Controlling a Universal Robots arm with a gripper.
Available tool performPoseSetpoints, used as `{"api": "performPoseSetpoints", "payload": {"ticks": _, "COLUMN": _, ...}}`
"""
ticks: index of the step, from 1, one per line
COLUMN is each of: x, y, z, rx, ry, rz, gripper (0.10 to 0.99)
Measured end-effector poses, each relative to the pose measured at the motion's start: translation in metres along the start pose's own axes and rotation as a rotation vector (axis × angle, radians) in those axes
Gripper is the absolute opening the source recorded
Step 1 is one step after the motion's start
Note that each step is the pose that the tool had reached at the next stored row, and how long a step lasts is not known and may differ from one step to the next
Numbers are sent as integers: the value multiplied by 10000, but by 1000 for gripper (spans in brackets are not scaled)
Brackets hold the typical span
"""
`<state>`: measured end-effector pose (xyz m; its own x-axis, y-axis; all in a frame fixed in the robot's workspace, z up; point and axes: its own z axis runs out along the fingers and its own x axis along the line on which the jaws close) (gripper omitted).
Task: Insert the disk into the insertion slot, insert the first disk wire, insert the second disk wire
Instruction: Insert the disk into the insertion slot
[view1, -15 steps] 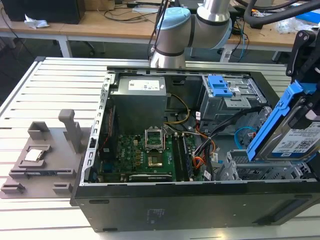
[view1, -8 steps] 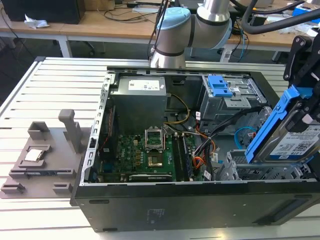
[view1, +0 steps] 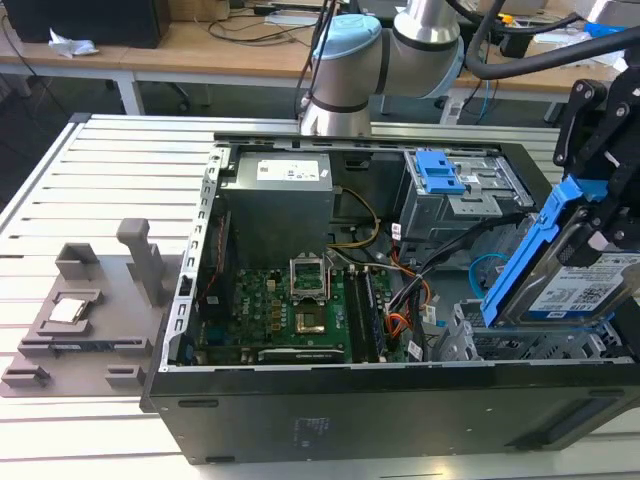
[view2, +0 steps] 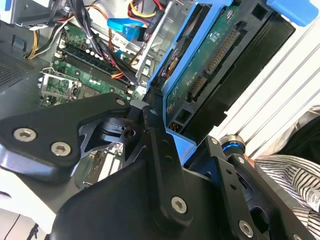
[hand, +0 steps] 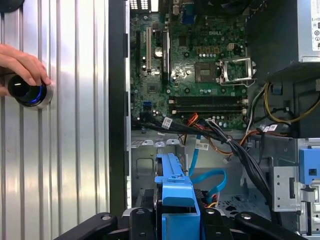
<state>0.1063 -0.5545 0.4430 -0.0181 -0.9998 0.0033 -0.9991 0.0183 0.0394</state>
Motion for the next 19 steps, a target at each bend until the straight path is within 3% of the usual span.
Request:
{"api": "performPoseSetpoints", "payload": {"ticks": 4, "x": -91, "y": 29, "z": 26, "rx": 1, "ry": 0, "rz": -1, "gripper": 369}}
{"api": "performPoseSetpoints", "payload": {"ticks": 8, "x": -95, "y": 64, "z": 94, "rx": 1, "ry": 2, "rz": -3, "gripper": 369}}
{"api": "performPoseSetpoints", "payload": {"ticks": 19, "x": -95, "y": 57, "z": 302, "rx": 0, "ry": 0, "rz": -1, "gripper": 369}}
